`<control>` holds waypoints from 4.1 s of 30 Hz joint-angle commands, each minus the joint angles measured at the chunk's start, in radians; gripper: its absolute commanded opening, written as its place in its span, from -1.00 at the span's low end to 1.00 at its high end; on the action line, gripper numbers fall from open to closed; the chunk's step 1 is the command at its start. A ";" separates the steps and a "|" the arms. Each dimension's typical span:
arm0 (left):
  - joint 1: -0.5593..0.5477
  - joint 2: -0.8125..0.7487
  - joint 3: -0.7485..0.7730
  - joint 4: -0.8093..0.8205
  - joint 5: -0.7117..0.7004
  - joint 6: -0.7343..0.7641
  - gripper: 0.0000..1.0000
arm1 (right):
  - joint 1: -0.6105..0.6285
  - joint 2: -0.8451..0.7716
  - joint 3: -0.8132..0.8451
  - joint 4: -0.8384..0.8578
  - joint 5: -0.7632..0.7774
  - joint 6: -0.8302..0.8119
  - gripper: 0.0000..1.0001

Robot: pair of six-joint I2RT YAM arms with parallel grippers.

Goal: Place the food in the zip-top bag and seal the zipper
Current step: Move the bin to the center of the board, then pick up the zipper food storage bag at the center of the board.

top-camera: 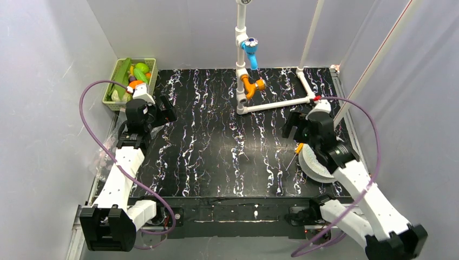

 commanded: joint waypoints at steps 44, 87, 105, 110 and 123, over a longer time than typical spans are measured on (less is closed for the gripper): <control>-0.001 0.778 0.432 0.257 -0.495 0.568 0.48 | 0.004 -0.352 -0.384 0.436 -0.323 -0.157 0.99; -0.237 0.675 0.385 -0.105 -0.225 0.386 -0.55 | 0.004 -0.384 -0.392 0.413 -0.304 -0.145 0.99; -0.230 0.247 0.264 -0.574 -0.691 -0.125 0.71 | 0.004 -0.371 -0.392 0.411 -0.315 -0.141 0.99; -0.208 0.360 0.310 -0.751 -0.815 -0.337 0.69 | 0.004 -0.364 -0.389 0.408 -0.318 -0.141 1.00; -0.079 0.580 0.313 -0.744 -0.748 -0.546 -0.74 | 0.004 -0.359 -0.387 0.402 -0.305 -0.141 1.00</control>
